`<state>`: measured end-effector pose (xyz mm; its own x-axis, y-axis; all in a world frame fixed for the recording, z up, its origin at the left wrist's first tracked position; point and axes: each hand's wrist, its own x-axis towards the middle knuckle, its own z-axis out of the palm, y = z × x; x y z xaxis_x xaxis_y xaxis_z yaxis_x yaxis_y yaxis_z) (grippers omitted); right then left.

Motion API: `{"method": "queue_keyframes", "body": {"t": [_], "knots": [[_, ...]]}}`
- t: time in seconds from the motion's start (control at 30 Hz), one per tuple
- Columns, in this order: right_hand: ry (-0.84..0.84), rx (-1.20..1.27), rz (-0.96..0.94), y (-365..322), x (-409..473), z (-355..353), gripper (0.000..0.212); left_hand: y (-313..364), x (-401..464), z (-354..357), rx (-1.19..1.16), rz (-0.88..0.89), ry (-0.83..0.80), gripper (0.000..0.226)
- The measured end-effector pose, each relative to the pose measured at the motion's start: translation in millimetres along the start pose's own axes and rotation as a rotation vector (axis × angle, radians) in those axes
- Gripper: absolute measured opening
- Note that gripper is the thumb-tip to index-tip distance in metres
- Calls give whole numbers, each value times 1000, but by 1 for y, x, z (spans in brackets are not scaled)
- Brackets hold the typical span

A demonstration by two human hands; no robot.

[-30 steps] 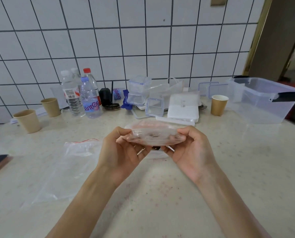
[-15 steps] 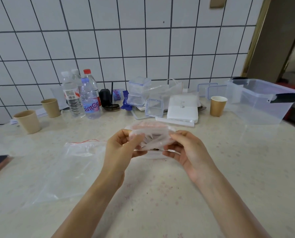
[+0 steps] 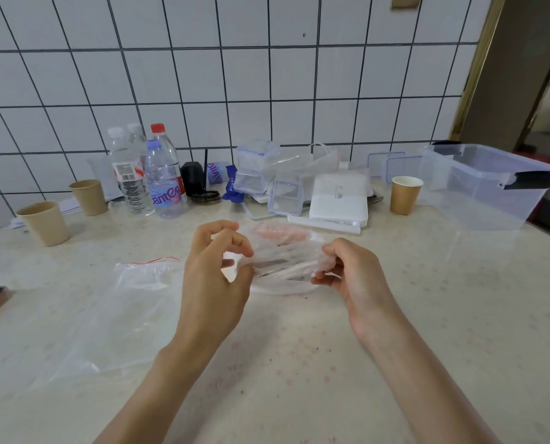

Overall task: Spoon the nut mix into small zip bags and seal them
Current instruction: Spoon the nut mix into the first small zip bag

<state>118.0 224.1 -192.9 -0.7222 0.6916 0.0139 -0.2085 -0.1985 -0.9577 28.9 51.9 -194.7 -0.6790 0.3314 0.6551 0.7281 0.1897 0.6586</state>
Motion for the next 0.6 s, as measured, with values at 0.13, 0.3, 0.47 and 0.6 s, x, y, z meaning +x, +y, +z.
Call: {"method": "queue_keyframes", "body": {"t": [0.13,0.3,0.47,0.6], "knots": [[-2,-178,-93,2,-3,-2,14,0,-5,-2,70,88,-52,57],[22,-224,-179,4,-6,-4,24,4,-8,-4,169,147,-193,56],[-16,-397,-321,7,-9,-4,37,5,-12,-1,227,81,-281,45],[-53,-596,-441,8,-14,-1,45,3,-15,3,223,2,-314,22]]}}
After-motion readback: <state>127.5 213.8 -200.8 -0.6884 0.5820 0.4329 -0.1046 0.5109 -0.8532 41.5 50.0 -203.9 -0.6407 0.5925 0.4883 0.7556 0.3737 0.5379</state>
